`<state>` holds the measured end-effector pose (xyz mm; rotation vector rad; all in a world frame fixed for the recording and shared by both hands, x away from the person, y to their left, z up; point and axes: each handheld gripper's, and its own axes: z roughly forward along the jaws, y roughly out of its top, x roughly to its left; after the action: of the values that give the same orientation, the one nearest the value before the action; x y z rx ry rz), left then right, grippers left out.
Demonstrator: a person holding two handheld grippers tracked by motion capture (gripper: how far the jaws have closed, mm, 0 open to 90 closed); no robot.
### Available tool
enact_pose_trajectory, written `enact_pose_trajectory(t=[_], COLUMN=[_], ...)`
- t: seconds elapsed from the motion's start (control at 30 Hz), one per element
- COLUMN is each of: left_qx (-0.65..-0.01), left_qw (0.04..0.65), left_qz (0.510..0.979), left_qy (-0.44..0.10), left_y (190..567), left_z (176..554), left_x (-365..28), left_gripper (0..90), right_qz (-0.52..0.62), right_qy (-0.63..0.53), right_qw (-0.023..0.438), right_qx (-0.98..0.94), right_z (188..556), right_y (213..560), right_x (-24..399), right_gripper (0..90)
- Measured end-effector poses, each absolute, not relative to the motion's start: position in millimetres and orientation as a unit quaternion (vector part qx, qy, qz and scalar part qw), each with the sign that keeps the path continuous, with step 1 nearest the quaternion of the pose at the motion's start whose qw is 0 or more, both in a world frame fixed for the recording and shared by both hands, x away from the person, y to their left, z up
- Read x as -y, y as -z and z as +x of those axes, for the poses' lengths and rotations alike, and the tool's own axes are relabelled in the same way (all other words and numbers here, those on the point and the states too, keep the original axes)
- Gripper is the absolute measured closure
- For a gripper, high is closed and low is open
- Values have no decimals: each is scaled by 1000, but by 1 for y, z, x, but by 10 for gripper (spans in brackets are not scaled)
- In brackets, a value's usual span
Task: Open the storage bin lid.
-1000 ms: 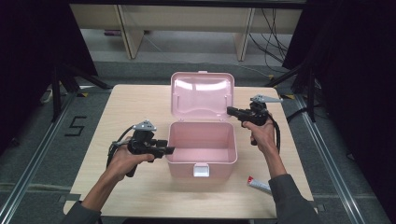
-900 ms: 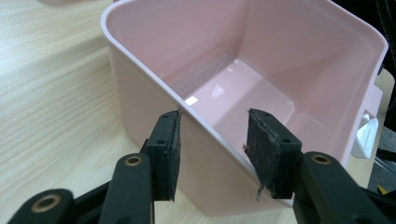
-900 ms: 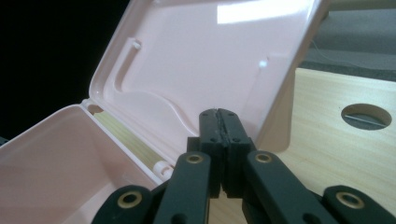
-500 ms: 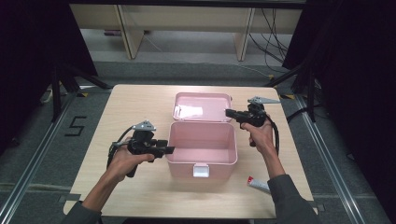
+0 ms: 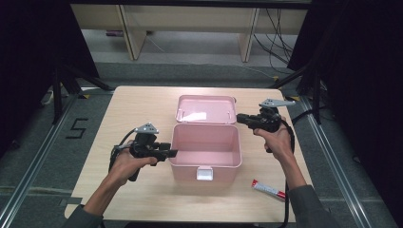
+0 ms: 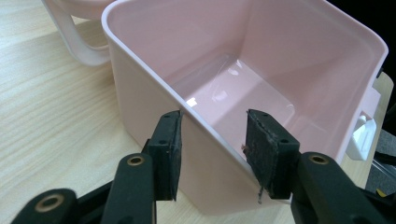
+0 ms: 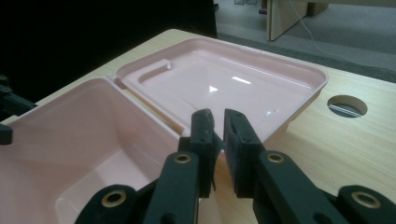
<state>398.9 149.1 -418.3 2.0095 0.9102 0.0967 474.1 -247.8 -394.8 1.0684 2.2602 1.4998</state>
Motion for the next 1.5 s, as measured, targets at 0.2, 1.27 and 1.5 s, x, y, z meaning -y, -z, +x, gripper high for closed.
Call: enact_pose_trajectory(t=[0.2,1.27,1.5], left_qx=[-366,-364,-365], left_qw=[448,448,449], left_qz=[815,816,815], left_qy=[-39,-39,-37], left_y=[418,418,418], left_z=[398,396,397], left_x=[-149,-148,-148], left_gripper=[559,552,551], right_qz=[360,353,373], right_qy=[-492,-327,-332], right_qw=[126,152,140], right_qx=[-783,-863,-855], right_z=[455,367,363], right_y=[384,409,412], right_x=[253,280,280], right_gripper=[791,583,548])
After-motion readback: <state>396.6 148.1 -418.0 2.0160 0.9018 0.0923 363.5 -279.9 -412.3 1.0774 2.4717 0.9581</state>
